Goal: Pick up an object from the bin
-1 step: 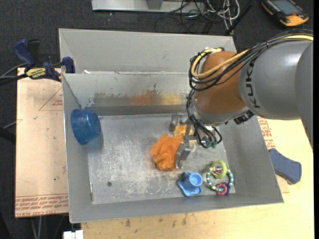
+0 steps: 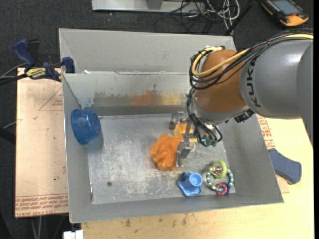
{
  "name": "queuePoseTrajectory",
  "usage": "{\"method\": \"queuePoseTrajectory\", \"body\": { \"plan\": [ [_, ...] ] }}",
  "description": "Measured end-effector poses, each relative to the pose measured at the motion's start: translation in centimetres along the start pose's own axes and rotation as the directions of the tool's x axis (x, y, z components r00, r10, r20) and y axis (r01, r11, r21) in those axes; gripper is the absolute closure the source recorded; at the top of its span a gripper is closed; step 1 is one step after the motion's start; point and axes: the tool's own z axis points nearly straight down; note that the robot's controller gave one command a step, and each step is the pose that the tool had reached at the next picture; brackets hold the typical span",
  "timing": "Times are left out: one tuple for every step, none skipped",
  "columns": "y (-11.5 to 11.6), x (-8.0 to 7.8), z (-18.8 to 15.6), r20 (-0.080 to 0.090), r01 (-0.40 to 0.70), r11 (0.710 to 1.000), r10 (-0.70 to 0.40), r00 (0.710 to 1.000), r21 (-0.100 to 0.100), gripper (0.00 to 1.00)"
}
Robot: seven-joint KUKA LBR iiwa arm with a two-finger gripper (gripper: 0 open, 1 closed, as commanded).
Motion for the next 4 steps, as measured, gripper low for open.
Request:
{"method": "queuePoseTrajectory", "body": {
  "plan": [
    [1.0,1.7,5.7,0.005,0.427,0.904,-0.427,0.904,0.003,1.0],
    [1.0,1.7,5.7,0.005,0.427,0.904,-0.427,0.904,0.003,1.0],
    [0.9,1.1,-6.6,0.002,0.462,0.887,-0.462,0.887,0.001,1.0],
    [0.9,1.1,-6.6,0.002,0.462,0.887,-0.462,0.887,0.0,1.0]
  ]
}}
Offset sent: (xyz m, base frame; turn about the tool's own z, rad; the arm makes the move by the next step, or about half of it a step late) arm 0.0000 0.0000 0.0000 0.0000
